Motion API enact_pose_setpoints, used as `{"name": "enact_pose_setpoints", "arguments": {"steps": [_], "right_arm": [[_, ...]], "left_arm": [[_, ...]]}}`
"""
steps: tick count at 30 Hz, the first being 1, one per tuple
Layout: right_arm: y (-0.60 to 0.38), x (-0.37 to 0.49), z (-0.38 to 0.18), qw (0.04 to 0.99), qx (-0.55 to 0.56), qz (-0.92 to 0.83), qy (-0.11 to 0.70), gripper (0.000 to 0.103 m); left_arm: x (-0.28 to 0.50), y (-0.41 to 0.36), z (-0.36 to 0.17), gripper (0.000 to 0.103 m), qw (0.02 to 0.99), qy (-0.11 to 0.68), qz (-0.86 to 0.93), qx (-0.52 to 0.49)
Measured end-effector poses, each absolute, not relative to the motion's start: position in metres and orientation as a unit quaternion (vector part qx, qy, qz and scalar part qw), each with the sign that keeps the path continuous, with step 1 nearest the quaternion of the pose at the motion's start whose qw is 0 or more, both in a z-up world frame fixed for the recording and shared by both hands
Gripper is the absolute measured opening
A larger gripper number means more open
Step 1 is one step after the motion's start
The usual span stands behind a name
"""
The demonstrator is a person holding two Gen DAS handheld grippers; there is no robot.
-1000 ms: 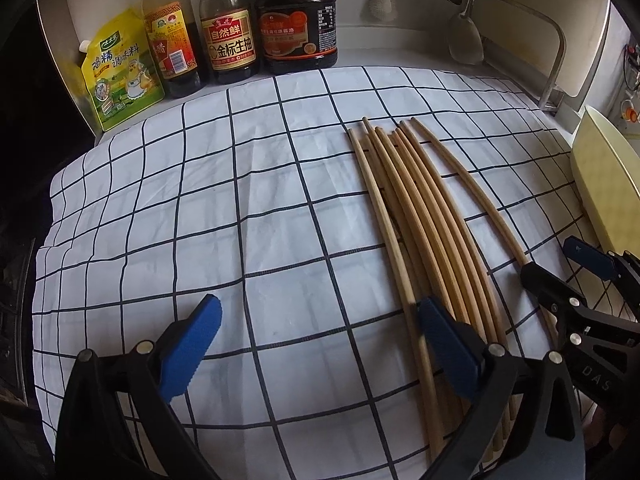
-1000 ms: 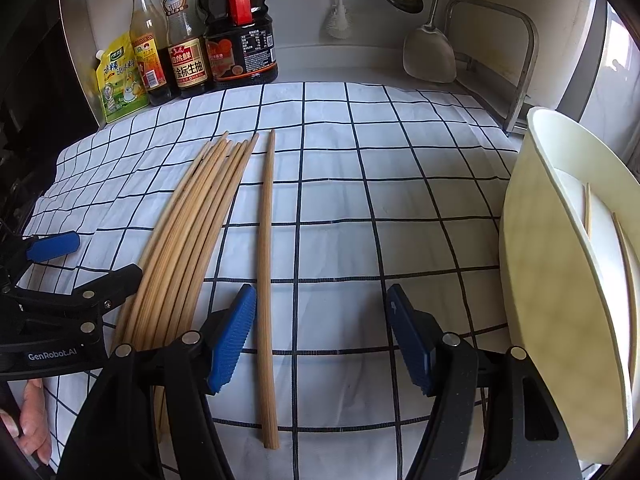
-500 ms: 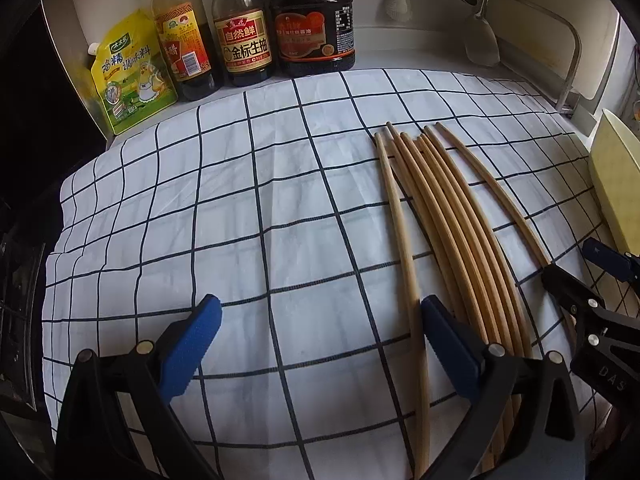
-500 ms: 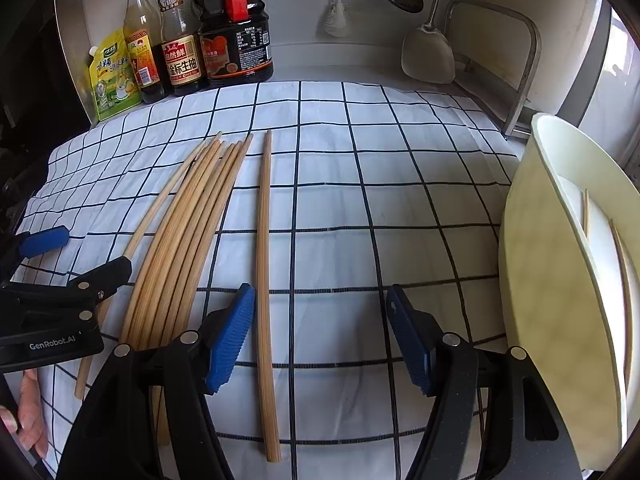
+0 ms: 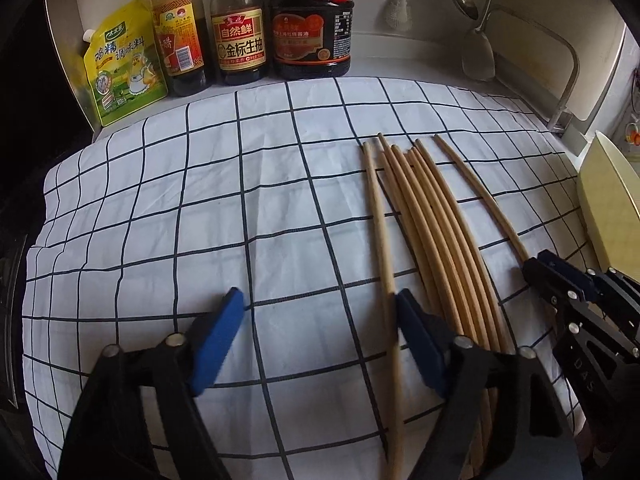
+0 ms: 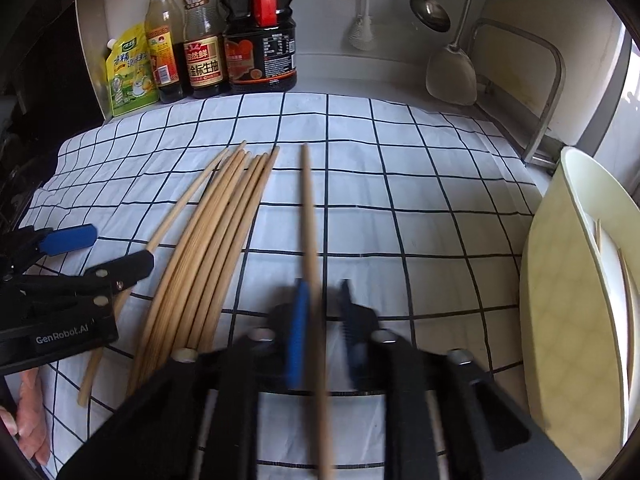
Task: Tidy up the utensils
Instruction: 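Close the right tool on one chopstick while the left tool grasps another, then carry the right tool's chopstick over the basin while the left tool carries its own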
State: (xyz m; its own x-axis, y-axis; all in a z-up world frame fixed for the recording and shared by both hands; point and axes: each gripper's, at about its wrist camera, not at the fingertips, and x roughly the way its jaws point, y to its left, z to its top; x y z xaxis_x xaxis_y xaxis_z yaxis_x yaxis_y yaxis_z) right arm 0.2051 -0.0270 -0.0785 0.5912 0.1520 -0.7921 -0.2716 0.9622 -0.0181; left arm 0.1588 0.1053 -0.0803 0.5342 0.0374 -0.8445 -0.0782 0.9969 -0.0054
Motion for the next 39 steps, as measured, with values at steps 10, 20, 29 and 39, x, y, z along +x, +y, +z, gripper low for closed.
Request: {"name": "enact_pose_setpoints", "arguments": {"steps": [10, 20, 29, 39], "right_arm": [[-0.034, 0.196, -0.076, 0.889, -0.043, 0.131, 0.436, 0.006], [-0.045, 0.171, -0.042, 0.903, -0.006, 0.153, 0.401, 0.006], [-0.096, 0.144, 0.005, 0.93, 0.046, 0.121, 0.342, 0.006], [-0.203, 0.125, 0.024, 0.946, 0.118, 0.02, 0.301, 0.006]], "left_arm": [[0.144, 0.11, -0.074, 0.007, 0.871, 0.486, -0.01, -0.073], [0.126, 0.096, -0.041, 0.007, 0.885, 0.457, -0.042, -0.073], [0.119, 0.045, 0.0, 0.007, 0.906, 0.411, -0.092, -0.038], [0.132, -0.042, 0.028, 0.007, 0.902, 0.391, -0.183, 0.0]]}}
